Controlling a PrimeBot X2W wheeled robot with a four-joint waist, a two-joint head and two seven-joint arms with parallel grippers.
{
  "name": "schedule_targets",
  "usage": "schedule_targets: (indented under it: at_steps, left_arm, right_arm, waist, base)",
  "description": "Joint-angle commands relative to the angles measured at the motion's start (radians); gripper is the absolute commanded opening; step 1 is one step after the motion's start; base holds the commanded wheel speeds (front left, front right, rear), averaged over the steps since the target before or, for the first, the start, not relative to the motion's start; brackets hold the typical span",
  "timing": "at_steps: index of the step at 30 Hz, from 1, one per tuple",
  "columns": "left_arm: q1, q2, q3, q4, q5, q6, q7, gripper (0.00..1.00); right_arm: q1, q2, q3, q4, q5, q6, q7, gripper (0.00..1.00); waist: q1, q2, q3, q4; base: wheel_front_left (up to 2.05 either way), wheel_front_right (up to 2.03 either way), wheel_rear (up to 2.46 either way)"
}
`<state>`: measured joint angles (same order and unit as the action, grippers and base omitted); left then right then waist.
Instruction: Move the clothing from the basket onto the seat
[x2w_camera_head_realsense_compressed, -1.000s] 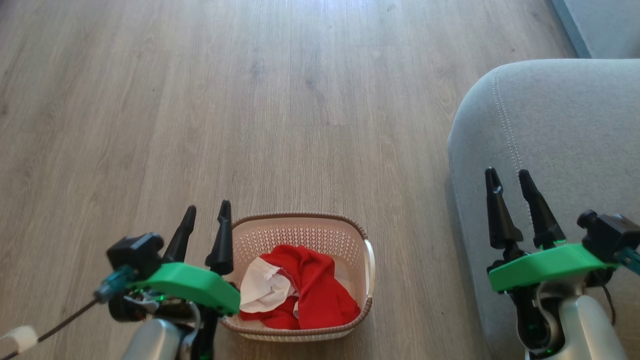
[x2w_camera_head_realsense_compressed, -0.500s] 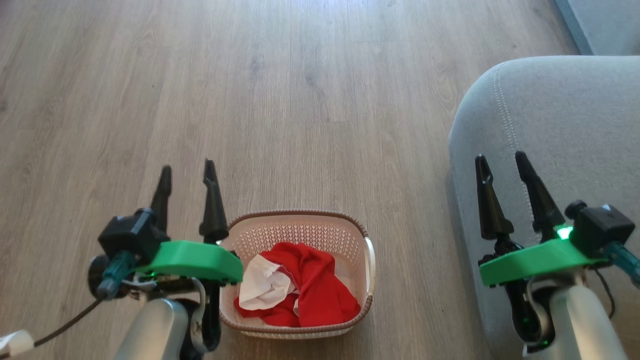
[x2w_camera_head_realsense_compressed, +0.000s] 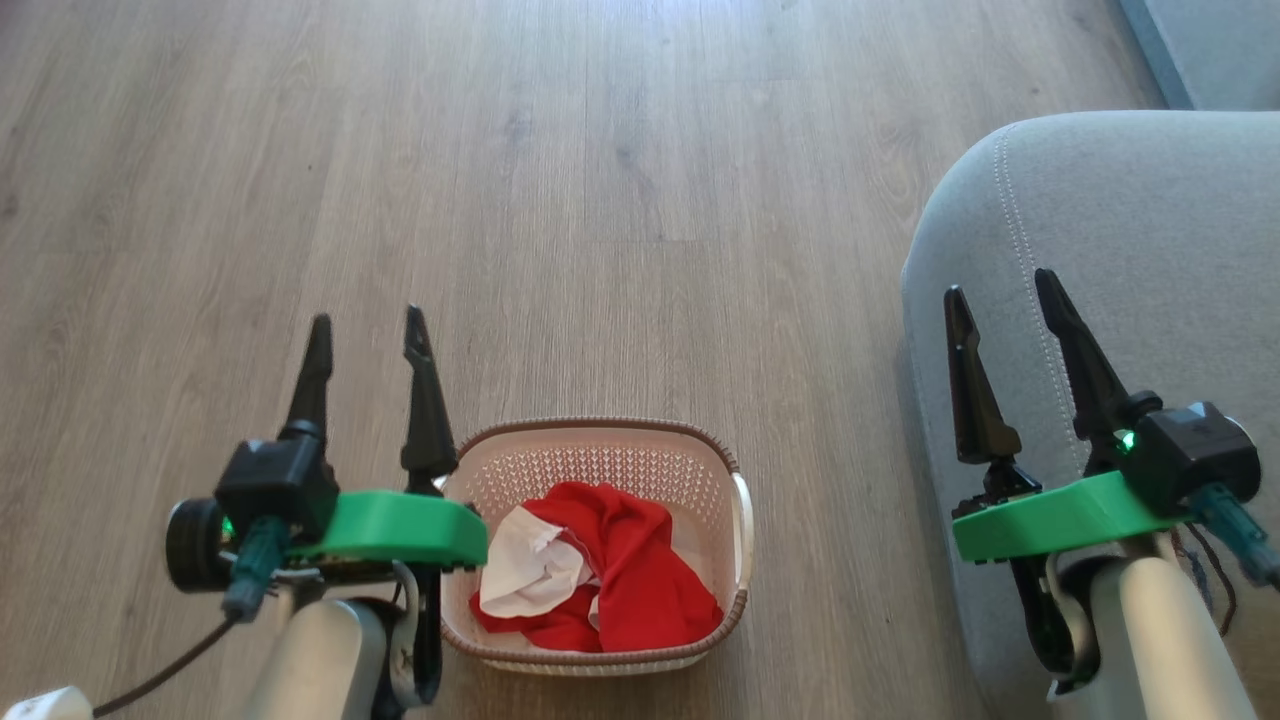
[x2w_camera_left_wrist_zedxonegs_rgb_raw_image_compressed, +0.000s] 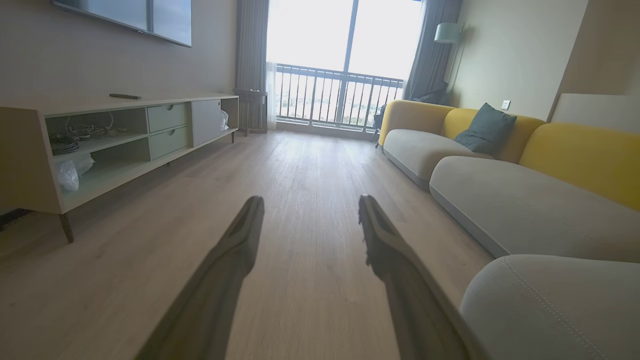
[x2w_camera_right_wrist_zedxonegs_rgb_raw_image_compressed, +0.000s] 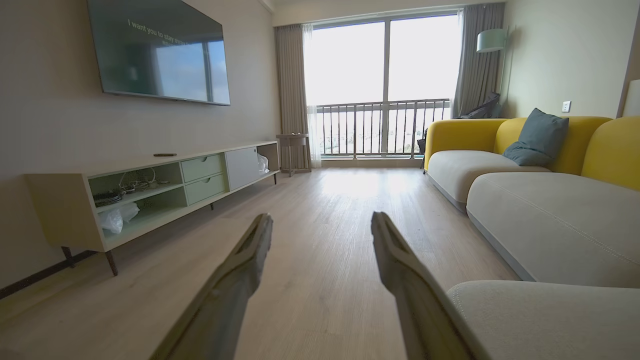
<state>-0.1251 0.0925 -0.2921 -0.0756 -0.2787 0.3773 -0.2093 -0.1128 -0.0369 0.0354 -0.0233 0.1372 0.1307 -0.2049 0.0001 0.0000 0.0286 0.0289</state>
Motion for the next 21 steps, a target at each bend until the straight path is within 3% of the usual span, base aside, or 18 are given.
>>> schedule_targets:
  at_steps: [1,12,18,21]
  left_arm:
    - [-0.038,-0.001,0.028,-0.029,0.027,-0.003,-0.011,1.00]
    - [-0.003,-0.040,0.063,0.090,0.121,-0.137,-0.043,1.00]
    - [0.012,-0.042,0.026,0.162,0.165,-0.188,-0.052,1.00]
    - [0.009,-0.042,0.020,0.190,0.150,-0.190,-0.052,1.00]
  right_arm:
    - [-0.043,-0.012,0.019,-0.031,-0.025,0.000,-0.015,1.00]
    - [-0.025,-0.013,0.018,0.052,-0.103,0.000,-0.047,1.00]
    - [-0.016,-0.013,0.013,0.134,-0.125,0.000,-0.057,1.00]
    - [-0.018,-0.013,0.015,0.154,-0.125,0.000,-0.057,1.00]
  waist:
    - [-0.0001,0.0000,-0.001,-0.001]
    - [-0.0001,0.0000,-0.009,-0.010]
    - [-0.0001,0.0000,-0.008,-0.013]
    - [-0.0001,0.0000,-0.007,-0.012]
  base:
    - [0.00,0.00,0.00]
    - [0.00,0.00,0.00]
    - [0.00,0.00,0.00]
    - [0.00,0.00,0.00]
